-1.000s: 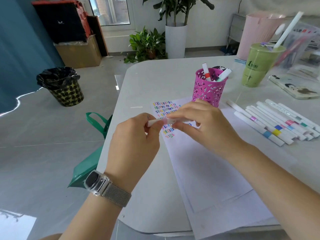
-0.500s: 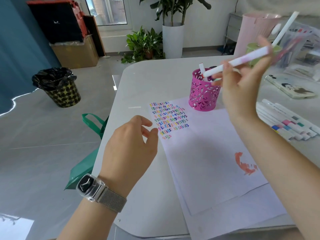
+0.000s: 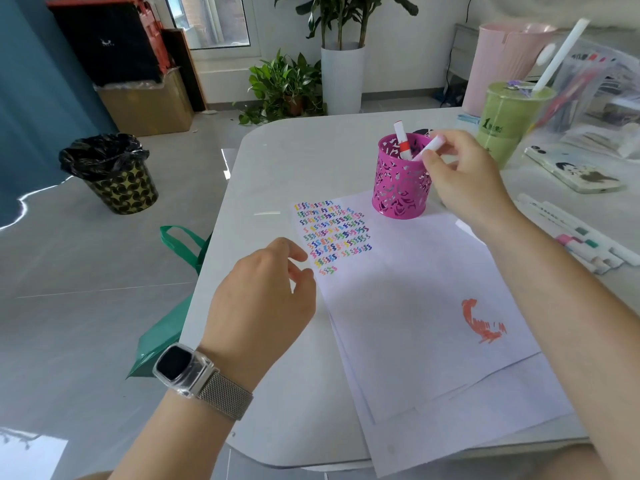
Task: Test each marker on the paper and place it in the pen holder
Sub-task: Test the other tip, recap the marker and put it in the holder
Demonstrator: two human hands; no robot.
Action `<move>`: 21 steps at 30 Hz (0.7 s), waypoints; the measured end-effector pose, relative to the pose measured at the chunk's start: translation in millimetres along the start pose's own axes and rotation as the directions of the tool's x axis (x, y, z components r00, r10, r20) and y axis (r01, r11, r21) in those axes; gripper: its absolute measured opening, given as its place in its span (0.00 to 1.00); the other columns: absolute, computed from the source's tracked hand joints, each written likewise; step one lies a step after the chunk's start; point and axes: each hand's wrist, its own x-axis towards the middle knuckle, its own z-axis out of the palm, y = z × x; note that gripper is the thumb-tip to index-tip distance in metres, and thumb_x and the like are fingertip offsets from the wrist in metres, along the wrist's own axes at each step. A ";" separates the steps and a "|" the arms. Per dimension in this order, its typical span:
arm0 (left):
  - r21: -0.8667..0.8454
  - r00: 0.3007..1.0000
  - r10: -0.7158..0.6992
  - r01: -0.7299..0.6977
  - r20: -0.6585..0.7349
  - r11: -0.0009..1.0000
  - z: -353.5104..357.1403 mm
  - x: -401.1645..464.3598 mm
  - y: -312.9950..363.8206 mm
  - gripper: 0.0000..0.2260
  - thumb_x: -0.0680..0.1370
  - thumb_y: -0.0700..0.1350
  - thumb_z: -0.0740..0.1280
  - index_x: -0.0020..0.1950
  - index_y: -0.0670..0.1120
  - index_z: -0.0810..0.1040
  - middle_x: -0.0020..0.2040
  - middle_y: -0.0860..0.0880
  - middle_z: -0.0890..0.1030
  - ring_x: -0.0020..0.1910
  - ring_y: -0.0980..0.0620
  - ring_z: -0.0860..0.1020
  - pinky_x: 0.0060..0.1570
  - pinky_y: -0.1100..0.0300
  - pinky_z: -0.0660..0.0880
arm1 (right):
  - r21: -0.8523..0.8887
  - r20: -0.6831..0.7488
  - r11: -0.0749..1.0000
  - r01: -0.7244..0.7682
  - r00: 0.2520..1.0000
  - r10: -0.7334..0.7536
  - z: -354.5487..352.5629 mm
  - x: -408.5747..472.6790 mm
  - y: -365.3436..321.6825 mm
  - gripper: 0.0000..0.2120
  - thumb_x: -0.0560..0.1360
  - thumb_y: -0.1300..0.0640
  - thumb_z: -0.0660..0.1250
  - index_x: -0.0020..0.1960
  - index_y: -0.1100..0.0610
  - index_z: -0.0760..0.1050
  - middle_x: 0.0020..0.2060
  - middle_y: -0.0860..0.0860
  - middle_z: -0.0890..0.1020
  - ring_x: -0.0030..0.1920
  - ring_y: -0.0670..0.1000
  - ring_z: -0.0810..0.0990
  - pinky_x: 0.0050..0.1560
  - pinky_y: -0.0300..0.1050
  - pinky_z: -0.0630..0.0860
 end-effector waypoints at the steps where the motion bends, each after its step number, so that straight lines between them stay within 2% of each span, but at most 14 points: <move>1: 0.010 1.000 0.004 -0.004 0.006 1.000 1.0 -0.8 0.6 0.08 0.76 0.49 0.62 0.54 0.54 0.74 0.41 0.60 0.77 0.40 0.55 0.78 0.45 0.55 0.76 | 0.040 -0.053 0.999 -0.025 0.998 0.027 -4.6 0.6 -1.6 0.14 0.77 0.58 0.63 0.63 0.55 0.72 0.53 0.46 0.76 0.50 0.46 0.74 0.54 0.41 0.70; 3: 0.022 1.000 0.011 -0.011 0.019 1.000 2.3 -1.9 1.3 0.07 0.76 0.49 0.62 0.53 0.54 0.74 0.41 0.59 0.78 0.41 0.55 0.78 0.45 0.56 0.75 | 0.031 -0.166 0.997 -0.074 0.983 0.078 -21.3 1.0 -2.3 0.16 0.75 0.61 0.65 0.62 0.54 0.73 0.52 0.46 0.76 0.51 0.45 0.73 0.52 0.38 0.69; 5: 0.033 0.999 0.019 -0.020 0.027 0.999 2.7 -1.9 1.8 0.08 0.76 0.50 0.61 0.53 0.54 0.74 0.42 0.59 0.78 0.41 0.55 0.78 0.45 0.55 0.76 | -0.117 -0.178 0.982 -0.146 0.976 0.123 -44.2 -0.5 6.4 0.15 0.72 0.65 0.65 0.57 0.54 0.77 0.49 0.47 0.78 0.50 0.46 0.74 0.51 0.37 0.67; 8: 0.039 0.999 0.025 -0.026 0.027 0.999 2.8 -1.2 2.8 0.07 0.76 0.49 0.61 0.53 0.54 0.75 0.41 0.59 0.78 0.41 0.54 0.78 0.46 0.54 0.76 | -0.352 0.031 0.891 -0.287 0.948 0.318 -66.0 -10.5 25.3 0.10 0.70 0.66 0.69 0.45 0.52 0.79 0.47 0.54 0.83 0.49 0.51 0.77 0.51 0.40 0.69; 11: 0.032 0.999 0.029 -0.030 0.028 0.999 3.5 -1.7 4.5 0.07 0.76 0.49 0.62 0.53 0.54 0.75 0.40 0.59 0.78 0.41 0.54 0.78 0.46 0.54 0.77 | -0.522 0.127 0.787 -0.330 0.882 0.454 -67.5 -23.4 35.5 0.13 0.66 0.63 0.76 0.50 0.56 0.81 0.49 0.55 0.83 0.48 0.54 0.79 0.51 0.42 0.72; 13: 0.028 0.999 0.032 -0.032 0.025 0.999 4.1 -2.2 4.8 0.07 0.76 0.49 0.62 0.53 0.54 0.74 0.41 0.59 0.78 0.41 0.54 0.78 0.45 0.54 0.77 | -0.588 0.135 0.752 -0.297 0.881 0.454 -62.7 -26.5 36.9 0.16 0.64 0.61 0.78 0.51 0.57 0.82 0.49 0.54 0.82 0.50 0.55 0.78 0.50 0.41 0.72; 15: 0.026 0.999 0.037 -0.037 0.020 0.999 4.2 -2.6 4.9 0.07 0.76 0.49 0.62 0.53 0.54 0.74 0.41 0.58 0.78 0.41 0.54 0.78 0.45 0.54 0.77 | -0.627 0.118 0.735 -0.257 0.902 0.416 -56.1 -26.5 35.6 0.14 0.64 0.60 0.78 0.49 0.56 0.82 0.49 0.55 0.83 0.51 0.57 0.79 0.51 0.43 0.75; 18: 0.023 0.999 0.043 -0.043 0.014 0.999 4.0 -2.9 4.2 0.07 0.76 0.49 0.61 0.52 0.54 0.74 0.41 0.58 0.78 0.42 0.53 0.78 0.45 0.54 0.76 | -0.668 0.074 0.710 -0.223 0.929 0.362 -46.6 -25.6 34.6 0.08 0.64 0.61 0.76 0.41 0.54 0.80 0.44 0.57 0.83 0.47 0.59 0.79 0.46 0.45 0.76; 21: 0.018 0.999 0.042 -0.042 0.012 0.999 3.4 -2.8 2.8 0.07 0.76 0.49 0.62 0.52 0.54 0.74 0.41 0.58 0.78 0.42 0.54 0.78 0.45 0.54 0.76 | -0.736 0.042 0.641 -0.219 0.930 0.366 -41.5 -23.4 35.2 0.07 0.64 0.61 0.73 0.43 0.59 0.81 0.41 0.57 0.80 0.43 0.61 0.77 0.42 0.44 0.75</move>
